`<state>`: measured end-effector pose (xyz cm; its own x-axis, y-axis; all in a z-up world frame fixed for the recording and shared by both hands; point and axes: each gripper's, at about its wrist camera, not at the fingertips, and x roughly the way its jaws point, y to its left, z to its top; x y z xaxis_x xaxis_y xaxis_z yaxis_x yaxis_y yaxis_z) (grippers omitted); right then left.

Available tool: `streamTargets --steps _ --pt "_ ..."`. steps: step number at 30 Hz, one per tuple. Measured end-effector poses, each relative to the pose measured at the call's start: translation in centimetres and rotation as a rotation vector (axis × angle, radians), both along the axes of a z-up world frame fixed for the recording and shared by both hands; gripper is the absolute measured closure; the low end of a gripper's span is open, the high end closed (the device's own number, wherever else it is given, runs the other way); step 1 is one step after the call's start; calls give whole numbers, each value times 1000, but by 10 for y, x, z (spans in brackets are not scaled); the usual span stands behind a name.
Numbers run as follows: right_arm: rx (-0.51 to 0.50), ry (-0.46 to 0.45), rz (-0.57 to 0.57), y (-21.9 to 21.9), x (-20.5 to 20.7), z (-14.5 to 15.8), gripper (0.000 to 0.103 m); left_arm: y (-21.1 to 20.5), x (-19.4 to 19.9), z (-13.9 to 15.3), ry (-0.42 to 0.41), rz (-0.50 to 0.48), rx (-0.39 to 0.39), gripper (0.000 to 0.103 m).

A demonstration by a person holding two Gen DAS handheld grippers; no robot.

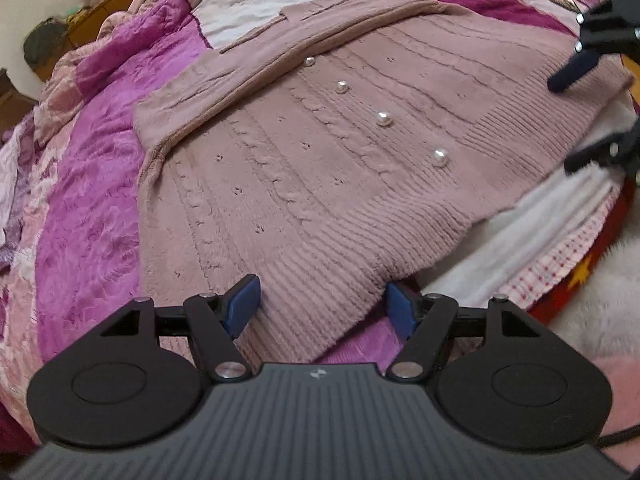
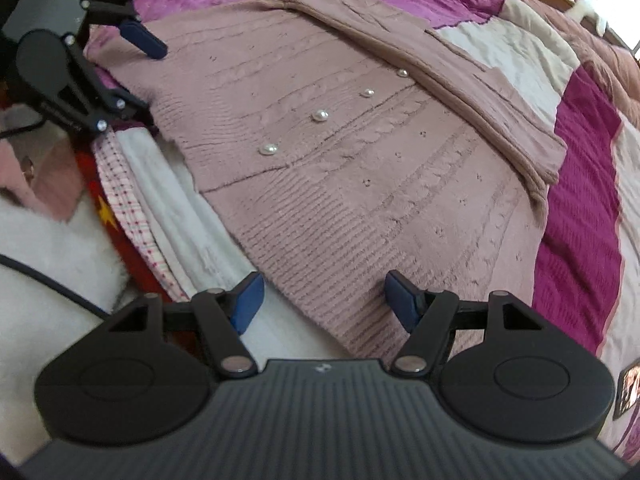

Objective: Fold small clothes

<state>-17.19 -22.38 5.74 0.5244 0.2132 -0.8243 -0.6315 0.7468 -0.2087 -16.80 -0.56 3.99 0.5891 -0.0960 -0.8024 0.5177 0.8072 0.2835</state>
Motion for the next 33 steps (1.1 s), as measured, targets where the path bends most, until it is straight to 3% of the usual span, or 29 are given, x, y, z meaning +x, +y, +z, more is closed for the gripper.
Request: streamTargets --steps 6,13,17,25,33 --pt "-11 -22 -35 4 13 -4 34 9 10 6 12 45 -68 29" --pt "-111 -25 30 -8 5 5 34 24 7 9 -33 90 -14 29" --pt "-103 -42 -2 -10 12 -2 27 33 13 4 -24 129 -37 29" --pt "-76 -132 -70 0 26 -13 28 23 27 -5 -63 140 -3 29" --pt "-40 -199 -106 -4 14 -14 31 22 25 -13 -108 145 -4 29"
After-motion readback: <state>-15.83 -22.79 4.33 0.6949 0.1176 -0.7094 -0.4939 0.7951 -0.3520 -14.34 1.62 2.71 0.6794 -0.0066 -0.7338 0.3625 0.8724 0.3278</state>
